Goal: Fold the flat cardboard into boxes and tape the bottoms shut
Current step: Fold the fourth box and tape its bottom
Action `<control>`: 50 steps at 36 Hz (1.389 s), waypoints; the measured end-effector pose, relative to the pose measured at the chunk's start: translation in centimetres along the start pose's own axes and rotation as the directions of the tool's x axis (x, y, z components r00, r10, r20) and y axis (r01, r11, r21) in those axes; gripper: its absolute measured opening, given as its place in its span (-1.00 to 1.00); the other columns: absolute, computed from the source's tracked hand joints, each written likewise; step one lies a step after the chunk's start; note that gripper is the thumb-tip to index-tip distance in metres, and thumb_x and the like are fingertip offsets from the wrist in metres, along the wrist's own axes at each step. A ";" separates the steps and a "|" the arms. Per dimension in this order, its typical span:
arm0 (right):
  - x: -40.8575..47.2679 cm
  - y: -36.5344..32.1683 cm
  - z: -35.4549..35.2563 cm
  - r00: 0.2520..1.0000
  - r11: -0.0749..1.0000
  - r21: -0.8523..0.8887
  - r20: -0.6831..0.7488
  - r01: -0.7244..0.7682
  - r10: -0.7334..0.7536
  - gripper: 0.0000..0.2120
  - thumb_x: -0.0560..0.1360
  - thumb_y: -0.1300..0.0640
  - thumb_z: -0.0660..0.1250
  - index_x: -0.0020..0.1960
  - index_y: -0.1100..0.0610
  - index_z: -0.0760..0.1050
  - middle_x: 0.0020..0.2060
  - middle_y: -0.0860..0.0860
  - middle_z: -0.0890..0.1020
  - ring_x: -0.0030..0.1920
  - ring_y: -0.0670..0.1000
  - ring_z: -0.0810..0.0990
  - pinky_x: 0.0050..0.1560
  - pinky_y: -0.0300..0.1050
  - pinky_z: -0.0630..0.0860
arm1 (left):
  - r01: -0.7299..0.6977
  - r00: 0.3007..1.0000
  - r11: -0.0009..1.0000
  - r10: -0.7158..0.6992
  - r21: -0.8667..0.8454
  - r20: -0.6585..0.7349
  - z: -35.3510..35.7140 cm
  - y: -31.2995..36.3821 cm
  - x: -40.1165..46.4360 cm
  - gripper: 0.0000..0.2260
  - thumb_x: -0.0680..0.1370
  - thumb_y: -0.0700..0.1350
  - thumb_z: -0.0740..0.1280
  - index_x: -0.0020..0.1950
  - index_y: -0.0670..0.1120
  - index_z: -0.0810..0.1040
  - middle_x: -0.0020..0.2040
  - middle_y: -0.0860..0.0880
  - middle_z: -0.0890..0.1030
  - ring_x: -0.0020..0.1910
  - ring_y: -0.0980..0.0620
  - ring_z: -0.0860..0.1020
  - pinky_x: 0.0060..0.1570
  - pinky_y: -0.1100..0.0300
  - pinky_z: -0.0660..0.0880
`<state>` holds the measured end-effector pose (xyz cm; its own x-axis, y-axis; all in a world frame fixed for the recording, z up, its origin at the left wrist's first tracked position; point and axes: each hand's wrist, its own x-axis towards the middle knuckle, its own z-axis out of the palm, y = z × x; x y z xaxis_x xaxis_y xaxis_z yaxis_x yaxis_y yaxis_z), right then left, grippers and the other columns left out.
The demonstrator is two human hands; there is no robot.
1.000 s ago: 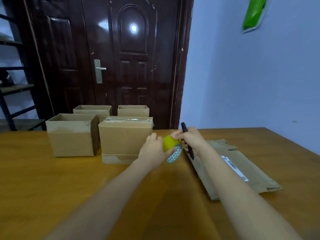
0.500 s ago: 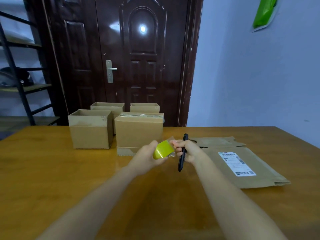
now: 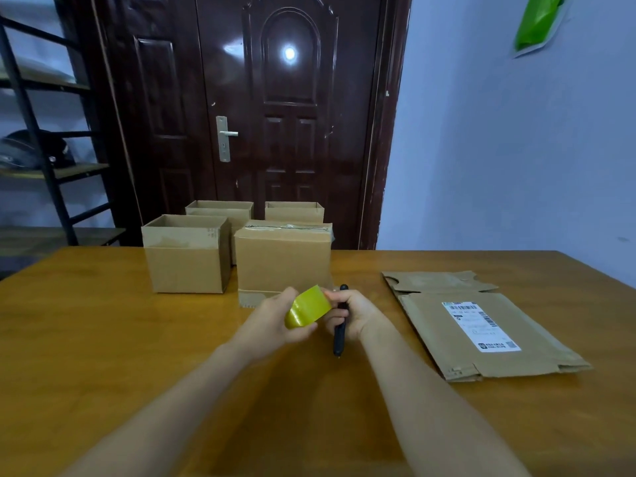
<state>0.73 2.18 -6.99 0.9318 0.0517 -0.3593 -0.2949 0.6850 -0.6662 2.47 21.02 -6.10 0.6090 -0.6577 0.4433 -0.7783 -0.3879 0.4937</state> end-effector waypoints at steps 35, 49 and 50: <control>-1.3 -6.0 -0.5 0.818 0.869 -0.477 -0.444 0.130 -0.365 -0.80 0.59 0.26 0.20 0.16 0.24 0.52 -0.35 0.03 0.46 -0.43 -0.06 0.43 -0.50 -0.28 0.42 | -0.265 0.941 0.914 0.175 0.308 0.291 -2.9 -2.4 -1.0 -0.35 0.40 0.53 -0.13 -0.01 0.05 0.44 -0.08 0.11 0.43 -0.08 0.15 0.40 -0.07 0.31 0.34; 0.6 -6.6 6.4 0.749 0.501 -0.790 -0.081 0.354 -0.658 -0.44 0.58 0.36 0.12 0.54 0.08 0.15 0.45 -0.03 0.32 0.38 0.06 0.37 0.29 -0.16 0.33 | 0.448 0.828 0.894 -0.411 0.010 -0.382 -8.8 -2.6 11.2 -0.50 0.62 0.08 0.15 0.45 -0.22 0.26 0.42 -0.20 0.34 0.42 -0.16 0.27 0.35 -0.05 0.26; 0.8 -6.5 6.6 0.765 0.525 -0.776 -0.086 0.351 -0.638 -0.41 0.56 0.39 0.12 0.54 0.08 0.15 0.45 -0.02 0.32 0.40 0.07 0.35 0.28 -0.17 0.31 | 0.493 0.816 0.870 -0.473 -0.027 -0.332 -8.6 -2.6 11.4 -0.49 0.63 0.08 0.14 0.44 -0.23 0.28 0.41 -0.22 0.36 0.40 -0.18 0.31 0.32 -0.05 0.28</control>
<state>4.81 2.55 1.38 0.8830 -0.4600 0.0939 0.0076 -0.1859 -0.9825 12.82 20.11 4.13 0.9159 -0.1394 0.3765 -0.3726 -0.6441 0.6681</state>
